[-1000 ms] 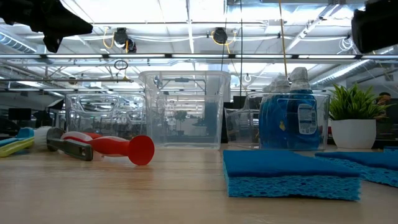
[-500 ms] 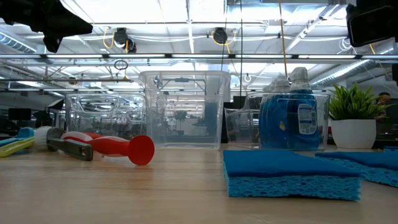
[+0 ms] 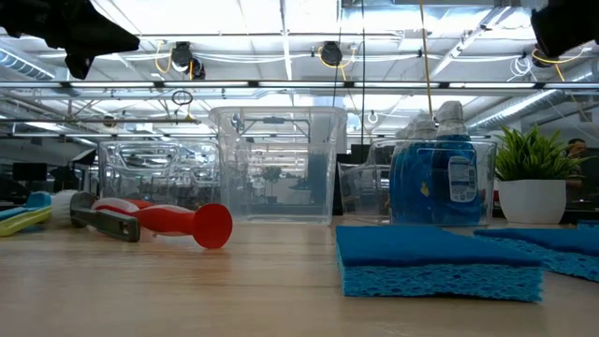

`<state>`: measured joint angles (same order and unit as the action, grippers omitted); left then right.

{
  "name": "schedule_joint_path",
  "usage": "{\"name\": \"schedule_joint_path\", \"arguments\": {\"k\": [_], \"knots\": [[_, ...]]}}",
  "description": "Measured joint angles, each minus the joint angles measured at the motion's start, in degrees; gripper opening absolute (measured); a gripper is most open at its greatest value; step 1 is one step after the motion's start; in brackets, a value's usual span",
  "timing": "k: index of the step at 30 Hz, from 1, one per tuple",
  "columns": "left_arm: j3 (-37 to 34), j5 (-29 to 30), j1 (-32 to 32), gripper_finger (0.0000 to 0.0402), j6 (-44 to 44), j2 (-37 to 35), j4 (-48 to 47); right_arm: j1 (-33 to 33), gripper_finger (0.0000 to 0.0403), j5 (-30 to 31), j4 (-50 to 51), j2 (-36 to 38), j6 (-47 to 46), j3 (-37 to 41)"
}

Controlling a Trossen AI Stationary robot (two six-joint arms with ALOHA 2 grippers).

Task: Pick & Place Kitchen Sink Supplies
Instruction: Put the blue sponge into the left transparent bin

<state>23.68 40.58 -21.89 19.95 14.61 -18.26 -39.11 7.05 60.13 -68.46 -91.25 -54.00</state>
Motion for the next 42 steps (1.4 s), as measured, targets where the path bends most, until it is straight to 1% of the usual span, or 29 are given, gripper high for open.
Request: {"name": "schedule_joint_path", "arguments": {"k": [5,22,29,33,39,42], "knots": [[0.0,0.0,0.0,0.0033,0.0,0.0,0.0,0.0,0.0357,-2.7,2.3,-5.0,-2.2,0.3],[0.0,0.0,0.0,0.0033,0.0,0.0,0.0,1.9,0.0357,-2.6,2.7,-16.8,-4.5,0.3],[0.0,0.0,0.0,0.0033,0.0,0.0,0.0,2.4,0.0357,-2.4,2.8,-19.6,-5.3,0.6],[0.0,0.0,0.0,0.0033,0.0,0.0,0.0,2.4,0.0357,-2.4,-1.1,-19.5,-3.7,3.1],[0.0,0.0,0.0,0.0033,0.0,0.0,-0.1,2.3,0.0357,-2.9,-10.3,-19.2,-2.5,7.3],[0.0,0.0,0.0,0.0033,0.0,0.0,-0.1,2.3,0.0357,-2.9,-11.6,-19.2,-2.5,7.9]]}}
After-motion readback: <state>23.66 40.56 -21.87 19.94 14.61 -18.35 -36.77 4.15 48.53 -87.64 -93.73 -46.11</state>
